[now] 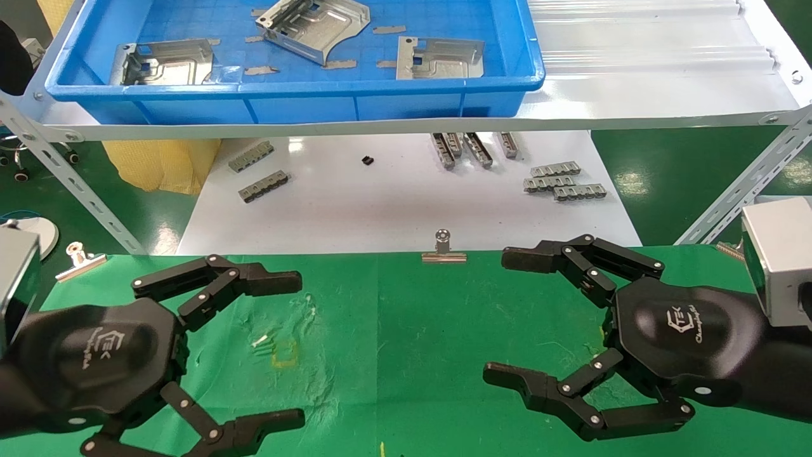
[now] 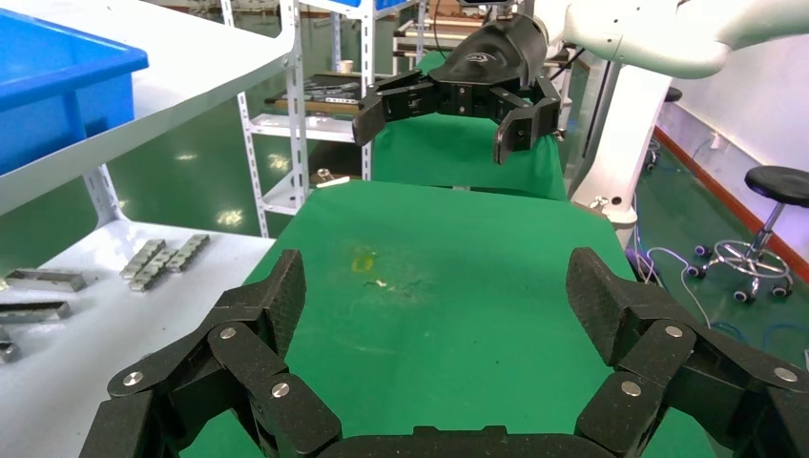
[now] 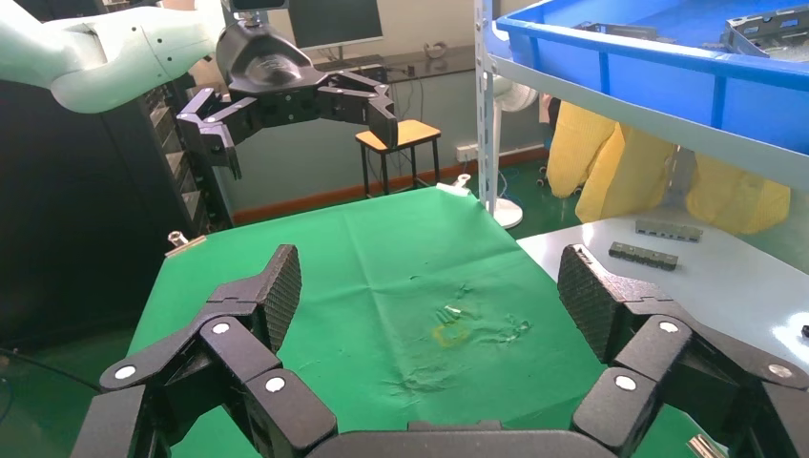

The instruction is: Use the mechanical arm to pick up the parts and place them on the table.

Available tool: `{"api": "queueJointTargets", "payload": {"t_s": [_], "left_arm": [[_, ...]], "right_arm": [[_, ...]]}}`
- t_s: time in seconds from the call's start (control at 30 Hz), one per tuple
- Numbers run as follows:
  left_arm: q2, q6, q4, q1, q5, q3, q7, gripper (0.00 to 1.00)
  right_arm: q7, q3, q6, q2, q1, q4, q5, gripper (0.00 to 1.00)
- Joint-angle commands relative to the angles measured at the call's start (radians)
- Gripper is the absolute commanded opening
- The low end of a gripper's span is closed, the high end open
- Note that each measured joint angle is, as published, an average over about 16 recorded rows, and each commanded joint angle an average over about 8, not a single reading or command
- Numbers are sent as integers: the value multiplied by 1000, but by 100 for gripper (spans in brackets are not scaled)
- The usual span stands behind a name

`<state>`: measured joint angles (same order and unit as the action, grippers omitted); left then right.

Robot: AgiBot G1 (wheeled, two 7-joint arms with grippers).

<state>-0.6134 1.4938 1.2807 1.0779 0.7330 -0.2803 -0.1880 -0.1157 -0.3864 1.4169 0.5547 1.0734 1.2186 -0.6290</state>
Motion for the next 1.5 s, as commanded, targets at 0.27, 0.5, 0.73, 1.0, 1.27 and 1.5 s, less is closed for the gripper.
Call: {"api": "queueJointTargets", "payload": {"t_s": [0.27, 0.5, 0.73, 1.0, 1.27, 1.5], "left_arm": [[0, 0, 0, 0, 0, 0, 0, 100], [0, 0, 0, 0, 0, 0, 0, 100], [0, 0, 0, 0, 0, 0, 0, 100], [0, 0, 0, 0, 0, 0, 0, 100], [0, 0, 0, 0, 0, 0, 0, 100], [-15, -45, -19, 89, 48, 0, -8, 100]], "right_arm": [[0, 0, 0, 0, 0, 0, 0, 0], [0, 0, 0, 0, 0, 0, 0, 0], [0, 0, 0, 0, 0, 0, 0, 0], [0, 0, 0, 0, 0, 0, 0, 0], [0, 0, 0, 0, 0, 0, 0, 0], [0, 0, 0, 0, 0, 0, 0, 0]]}}
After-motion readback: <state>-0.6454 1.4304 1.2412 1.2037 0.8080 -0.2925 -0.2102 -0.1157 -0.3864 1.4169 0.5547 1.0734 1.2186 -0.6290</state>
